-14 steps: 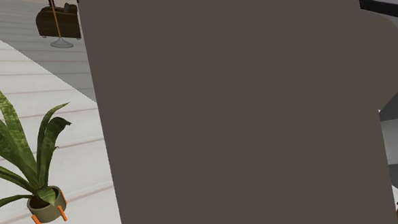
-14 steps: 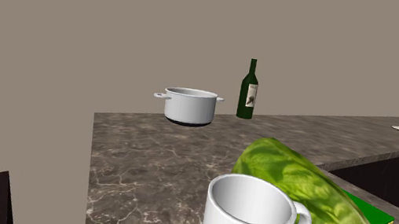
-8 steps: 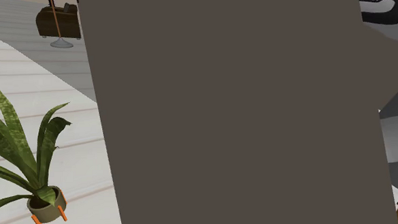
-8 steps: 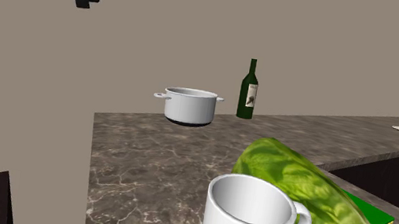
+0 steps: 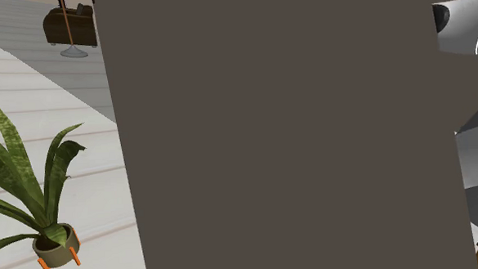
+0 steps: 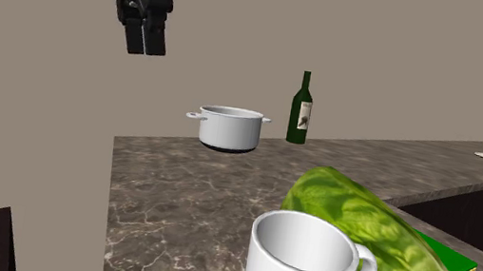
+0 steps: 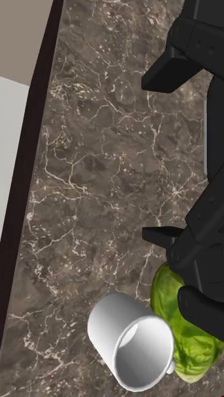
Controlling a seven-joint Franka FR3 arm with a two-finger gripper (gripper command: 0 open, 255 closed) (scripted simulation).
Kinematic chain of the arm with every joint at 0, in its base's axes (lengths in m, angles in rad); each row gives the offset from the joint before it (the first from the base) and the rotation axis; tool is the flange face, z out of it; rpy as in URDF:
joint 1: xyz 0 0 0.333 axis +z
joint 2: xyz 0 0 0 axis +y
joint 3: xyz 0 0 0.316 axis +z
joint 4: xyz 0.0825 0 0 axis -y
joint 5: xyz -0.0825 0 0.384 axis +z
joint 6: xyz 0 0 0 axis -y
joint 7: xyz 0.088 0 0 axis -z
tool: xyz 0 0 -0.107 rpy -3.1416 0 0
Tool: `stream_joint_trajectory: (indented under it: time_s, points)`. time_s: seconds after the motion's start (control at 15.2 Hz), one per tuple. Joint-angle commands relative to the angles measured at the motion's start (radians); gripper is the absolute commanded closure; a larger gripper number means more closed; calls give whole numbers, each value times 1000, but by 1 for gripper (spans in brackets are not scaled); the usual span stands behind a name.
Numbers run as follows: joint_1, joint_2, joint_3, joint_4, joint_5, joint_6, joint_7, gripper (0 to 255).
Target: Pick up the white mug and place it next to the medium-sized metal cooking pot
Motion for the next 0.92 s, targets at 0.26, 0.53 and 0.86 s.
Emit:
stream_joint_trajectory:
  time_s: [0.26,0.53,0.86]
  points:
    - [-15,156,-98,25,-4,125,-114,0]
    - [-19,282,-162,65,21,201,-200,0]
    - [-28,459,-231,143,95,280,-326,0]
